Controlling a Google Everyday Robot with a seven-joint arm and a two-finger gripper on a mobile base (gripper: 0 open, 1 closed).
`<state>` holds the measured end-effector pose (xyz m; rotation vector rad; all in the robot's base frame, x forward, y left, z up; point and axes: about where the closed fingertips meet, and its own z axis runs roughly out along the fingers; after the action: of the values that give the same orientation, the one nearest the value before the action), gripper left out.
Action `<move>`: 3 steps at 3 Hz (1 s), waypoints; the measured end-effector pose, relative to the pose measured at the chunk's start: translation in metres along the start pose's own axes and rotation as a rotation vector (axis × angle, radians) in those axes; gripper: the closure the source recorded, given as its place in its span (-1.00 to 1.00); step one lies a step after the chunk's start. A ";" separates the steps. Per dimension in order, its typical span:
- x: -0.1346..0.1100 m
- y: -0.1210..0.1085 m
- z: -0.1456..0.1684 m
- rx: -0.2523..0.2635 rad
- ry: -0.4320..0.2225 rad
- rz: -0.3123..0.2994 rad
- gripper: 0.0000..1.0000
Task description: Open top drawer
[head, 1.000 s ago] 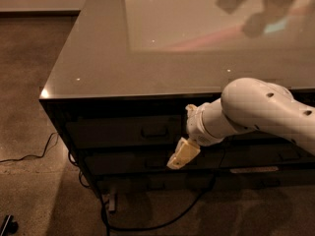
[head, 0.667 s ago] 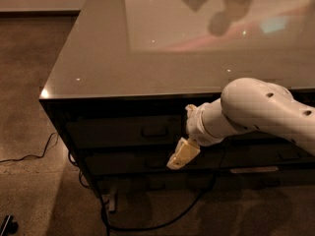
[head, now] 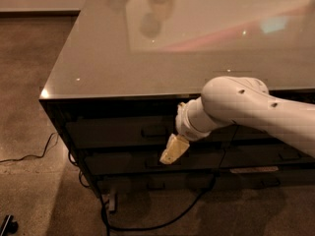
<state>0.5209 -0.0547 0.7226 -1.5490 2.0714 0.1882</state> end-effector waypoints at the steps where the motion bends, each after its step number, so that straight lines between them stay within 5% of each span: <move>1: -0.003 -0.002 0.017 -0.009 0.016 -0.005 -1.00; 3: -0.001 -0.004 0.061 -0.044 0.052 -0.003 -1.00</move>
Offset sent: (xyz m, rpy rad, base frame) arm 0.0200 0.0200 -0.0451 -0.0360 0.0584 0.0019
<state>0.5451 -0.0293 0.6730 -1.5981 2.1181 0.1957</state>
